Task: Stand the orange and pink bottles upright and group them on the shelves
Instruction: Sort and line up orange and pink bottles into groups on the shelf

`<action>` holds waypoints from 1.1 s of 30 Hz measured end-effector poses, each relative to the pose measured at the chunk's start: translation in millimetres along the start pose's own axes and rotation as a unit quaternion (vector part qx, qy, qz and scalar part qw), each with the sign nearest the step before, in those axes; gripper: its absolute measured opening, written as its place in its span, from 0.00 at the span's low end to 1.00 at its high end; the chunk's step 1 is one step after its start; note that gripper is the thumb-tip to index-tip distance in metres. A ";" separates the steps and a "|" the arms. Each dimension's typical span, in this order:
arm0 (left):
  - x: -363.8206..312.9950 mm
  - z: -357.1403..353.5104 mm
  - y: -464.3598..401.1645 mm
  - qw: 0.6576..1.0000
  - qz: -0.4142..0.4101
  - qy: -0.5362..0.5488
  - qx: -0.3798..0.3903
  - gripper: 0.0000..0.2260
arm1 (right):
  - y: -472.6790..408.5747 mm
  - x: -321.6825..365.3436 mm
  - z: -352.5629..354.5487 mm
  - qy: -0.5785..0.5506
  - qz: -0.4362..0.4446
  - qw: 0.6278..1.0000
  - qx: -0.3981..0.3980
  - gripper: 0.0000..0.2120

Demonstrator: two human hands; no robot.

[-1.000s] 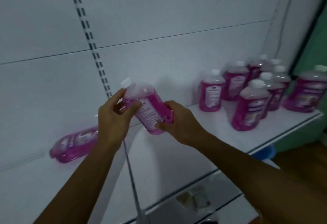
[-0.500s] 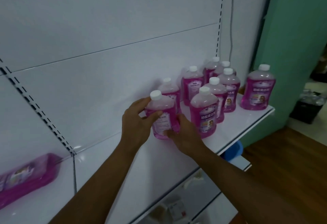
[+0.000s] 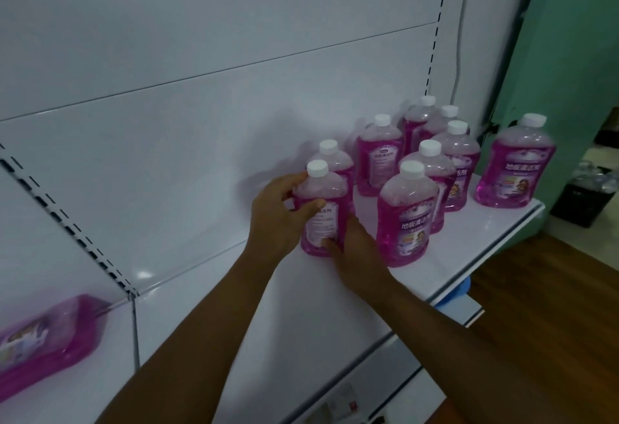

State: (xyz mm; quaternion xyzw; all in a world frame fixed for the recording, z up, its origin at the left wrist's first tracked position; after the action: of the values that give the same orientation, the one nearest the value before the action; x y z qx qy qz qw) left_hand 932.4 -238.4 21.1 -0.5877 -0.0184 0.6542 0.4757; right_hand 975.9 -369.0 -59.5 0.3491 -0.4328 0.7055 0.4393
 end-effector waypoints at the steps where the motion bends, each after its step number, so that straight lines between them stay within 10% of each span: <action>1: 0.8 -0.4 0.7 1.000 0.001 -0.001 0.001 0.23 | 0.7 0.5 -1.5 -0.004 0.002 1.000 -0.003 0.26; 11: 4.0 29.9 10.1 0.998 0.005 -0.066 0.021 0.34 | 46.3 43.2 22.4 0.054 0.106 0.990 -0.074 0.37; 25: 83.3 352.9 85.9 0.942 0.141 -0.238 -0.190 0.09 | 123.8 168.2 -182.3 0.051 0.249 0.942 0.221 0.27; 33: 170.6 442.3 149.7 0.867 0.360 -0.270 -0.214 0.29 | 138.4 197.7 -281.4 0.087 0.209 0.937 0.267 0.25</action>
State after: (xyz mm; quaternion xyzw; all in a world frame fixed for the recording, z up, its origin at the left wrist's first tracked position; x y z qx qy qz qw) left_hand 519.1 26.3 -58.0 -0.4411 -0.0735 0.8932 0.0463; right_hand 743.5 -81.1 -36.4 0.2928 -0.2514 0.8986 0.2086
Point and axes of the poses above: each hand's wrist, its own y-axis away from the middle knuckle, its own z-axis out of the back of the hand, x = y × z, the point moved 9 cm from there along -y, towards the middle knuckle, and after that the axes turned 15 degrees about -x, right-handed, at the moved point
